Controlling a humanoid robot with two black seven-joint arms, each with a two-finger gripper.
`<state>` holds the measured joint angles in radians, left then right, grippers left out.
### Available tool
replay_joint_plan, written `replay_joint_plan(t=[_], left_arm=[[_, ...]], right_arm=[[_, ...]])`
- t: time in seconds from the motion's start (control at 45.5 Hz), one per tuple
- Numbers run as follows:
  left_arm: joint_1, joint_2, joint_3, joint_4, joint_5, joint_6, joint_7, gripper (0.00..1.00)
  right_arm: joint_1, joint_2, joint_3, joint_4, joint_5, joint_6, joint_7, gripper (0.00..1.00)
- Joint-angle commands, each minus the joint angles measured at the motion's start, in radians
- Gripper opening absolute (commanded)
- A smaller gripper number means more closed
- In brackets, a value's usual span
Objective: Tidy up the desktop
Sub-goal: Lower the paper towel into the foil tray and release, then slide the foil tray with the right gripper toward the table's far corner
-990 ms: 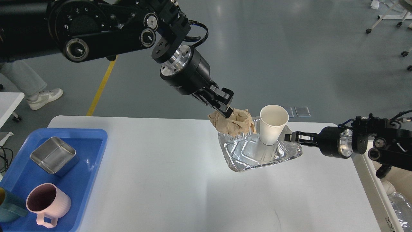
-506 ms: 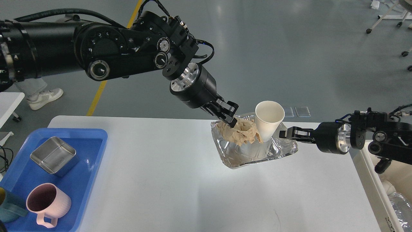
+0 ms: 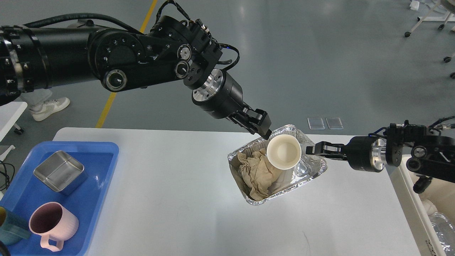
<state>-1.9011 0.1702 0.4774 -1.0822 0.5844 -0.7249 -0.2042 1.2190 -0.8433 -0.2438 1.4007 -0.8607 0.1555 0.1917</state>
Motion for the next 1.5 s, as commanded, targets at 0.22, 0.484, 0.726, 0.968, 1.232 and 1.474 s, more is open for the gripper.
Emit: replay_joint_plan(t=[0.22,0.484,0.726,0.968,1.232,1.474], left_arm=[[-0.018,0.018,-0.036,-0.001,-0.003,0.001,-0.006,0.48],[-0.001,0.067,-0.045,0.05,-0.077,0.071,-0.001,0.48],[0.083,0.156,-0.051,0.122,-0.205,0.249,0.0,0.48],[0.246,0.216,-0.078,0.174,-0.287,0.525,0.002,0.55],[0.49,0.258,-0.284,0.209,-0.301,0.903,0.0,0.69],[0.642,0.256,-0.468,0.252,-0.336,1.047,-0.001,0.76]], right_arm=[[-0.016,-0.023,0.0,-0.005,0.054,0.002,-0.005,0.0],[-0.038,-0.095,0.0,-0.038,0.117,0.042,-0.008,0.0],[-0.13,-0.142,0.0,-0.195,0.229,0.042,-0.008,0.0],[-0.265,-0.149,0.003,-0.4,0.426,0.03,-0.008,0.0],[-0.381,-0.194,0.017,-0.539,0.546,0.035,-0.008,0.0],[-0.51,-0.212,0.017,-0.598,0.756,0.022,-0.008,0.0]])
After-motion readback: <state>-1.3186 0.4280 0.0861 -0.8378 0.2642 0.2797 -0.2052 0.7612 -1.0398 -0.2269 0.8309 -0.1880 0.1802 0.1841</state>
